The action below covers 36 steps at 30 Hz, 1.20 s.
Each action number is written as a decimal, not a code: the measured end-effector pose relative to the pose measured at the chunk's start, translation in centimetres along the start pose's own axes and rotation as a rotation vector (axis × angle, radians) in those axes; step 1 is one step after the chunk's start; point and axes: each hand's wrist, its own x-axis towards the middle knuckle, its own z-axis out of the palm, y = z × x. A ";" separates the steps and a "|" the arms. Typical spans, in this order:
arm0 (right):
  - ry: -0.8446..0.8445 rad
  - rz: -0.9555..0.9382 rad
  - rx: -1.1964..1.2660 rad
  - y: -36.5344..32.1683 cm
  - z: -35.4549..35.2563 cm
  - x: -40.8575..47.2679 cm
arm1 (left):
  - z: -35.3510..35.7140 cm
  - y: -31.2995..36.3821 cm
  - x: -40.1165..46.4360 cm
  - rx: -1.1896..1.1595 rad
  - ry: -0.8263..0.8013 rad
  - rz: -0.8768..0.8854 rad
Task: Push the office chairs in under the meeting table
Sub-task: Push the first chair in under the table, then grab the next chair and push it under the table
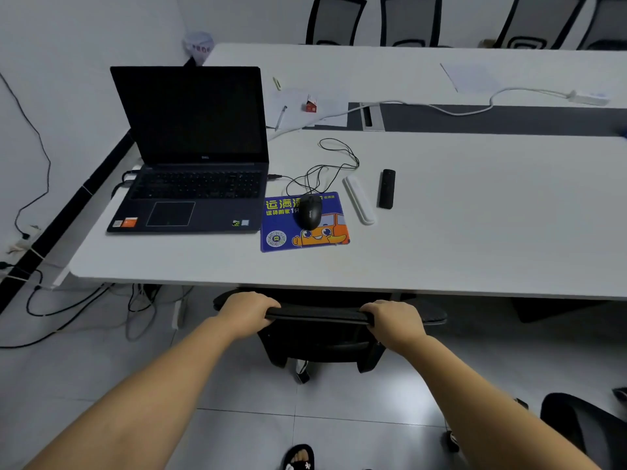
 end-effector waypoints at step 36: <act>0.593 0.533 1.363 0.0 0.6 -34.1 | 5.4 22.6 -18.5 -1.098 0.261 0.011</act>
